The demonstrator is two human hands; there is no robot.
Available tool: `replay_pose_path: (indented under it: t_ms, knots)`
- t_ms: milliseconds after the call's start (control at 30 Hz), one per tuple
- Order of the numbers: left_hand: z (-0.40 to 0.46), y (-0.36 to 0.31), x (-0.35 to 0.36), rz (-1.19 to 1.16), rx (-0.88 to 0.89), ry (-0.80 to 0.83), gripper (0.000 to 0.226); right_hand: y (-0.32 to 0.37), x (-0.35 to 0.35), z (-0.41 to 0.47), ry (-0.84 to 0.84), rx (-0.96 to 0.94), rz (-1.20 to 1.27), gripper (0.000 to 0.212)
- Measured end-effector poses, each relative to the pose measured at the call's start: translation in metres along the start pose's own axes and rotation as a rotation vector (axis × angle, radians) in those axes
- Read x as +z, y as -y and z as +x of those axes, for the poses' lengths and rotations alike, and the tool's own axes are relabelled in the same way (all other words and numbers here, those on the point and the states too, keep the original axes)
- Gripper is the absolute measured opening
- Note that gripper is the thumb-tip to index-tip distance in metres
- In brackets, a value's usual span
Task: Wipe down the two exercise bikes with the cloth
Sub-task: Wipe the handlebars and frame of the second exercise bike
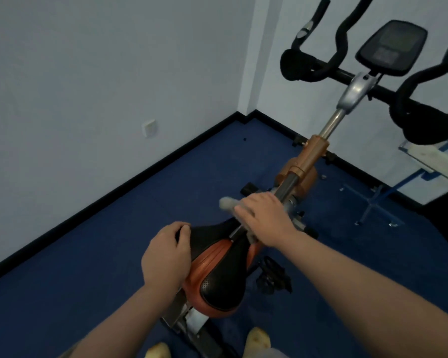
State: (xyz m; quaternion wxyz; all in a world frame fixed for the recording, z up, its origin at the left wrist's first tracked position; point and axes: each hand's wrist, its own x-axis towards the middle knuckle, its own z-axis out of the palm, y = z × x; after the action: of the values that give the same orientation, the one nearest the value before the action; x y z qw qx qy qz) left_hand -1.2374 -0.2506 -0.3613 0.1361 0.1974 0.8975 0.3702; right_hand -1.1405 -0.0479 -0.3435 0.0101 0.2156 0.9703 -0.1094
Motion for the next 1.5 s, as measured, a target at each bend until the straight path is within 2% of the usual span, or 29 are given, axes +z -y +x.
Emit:
replay_pose_path:
  t_ms: [67, 167, 267, 367, 433, 500, 600, 700, 800, 900, 967, 1033, 1167, 1300, 1400, 1500]
  knots:
    - [-0.005, -0.001, 0.005, -0.125, -0.082, -0.057, 0.028, 0.009, -0.002, 0.007, 0.012, 0.083, -0.088, 0.037]
    - [-0.013, -0.003, 0.009, -0.3, -0.155, -0.168, 0.027, 0.056, 0.011, 0.0, 0.02, -0.09, -0.217, 0.04]
    - [-0.026, -0.005, 0.014, -0.43, -0.148, -0.219, 0.029, 0.08, 0.024, -0.017, -0.021, -0.216, -0.017, 0.056]
    - [-0.042, -0.004, 0.02, -0.498, -0.129, -0.244, 0.032, 0.054, 0.017, -0.024, 0.034, -0.355, 0.059, 0.052]
    - [-0.051, -0.003, 0.026, -0.49, -0.147, -0.277, 0.038, 0.04, 0.011, -0.014, 0.073, -0.318, -0.043, 0.044]
    - [-0.057, -0.005, 0.03, -0.495, -0.14, -0.303, 0.042, 0.053, 0.008, -0.002, 0.088, -0.192, -0.144, 0.037]
    - [-0.062, -0.006, 0.032, -0.561, -0.104, -0.327, 0.047, 0.094, 0.017, 0.0, 0.073, -0.126, -0.083, 0.044]
    - [-0.063, -0.002, 0.032, -0.681, -0.11, -0.335, 0.045, 0.098, 0.029, -0.028, -0.034, -0.331, 0.019, 0.054]
    - [-0.061, 0.003, 0.031, -0.722, -0.164, -0.317, 0.044, 0.061, 0.027, -0.039, 0.014, -0.512, 0.098, 0.056]
    - [-0.057, 0.006, 0.027, -0.628, -0.178, -0.29, 0.043, 0.037, 0.019, -0.013, 0.062, -0.405, 0.005, 0.05]
    - [-0.054, 0.007, 0.022, -0.594, -0.168, -0.287, 0.045, 0.051, 0.019, 0.001, 0.032, -0.25, -0.113, 0.043]
    - [-0.049, 0.007, 0.015, -0.572, -0.145, -0.28, 0.046, 0.074, 0.025, -0.001, -0.017, -0.137, -0.097, 0.045]
    - [-0.035, 0.005, 0.0, -0.601, -0.09, -0.151, 0.053, 0.077, 0.03, -0.043, -0.009, -0.276, 0.027, 0.06]
    - [-0.016, 0.004, -0.006, -0.476, 0.035, 0.044, 0.053, 0.052, 0.023, -0.066, 0.073, -0.316, 0.059, 0.058]
    - [-0.007, 0.007, -0.003, -0.326, 0.093, 0.099, 0.045, 0.048, 0.016, -0.047, 0.074, -0.088, 0.0, 0.058]
    - [-0.005, 0.011, -0.001, -0.302, 0.114, 0.084, 0.04, 0.072, 0.021, -0.039, 0.006, 0.125, 0.015, 0.059]
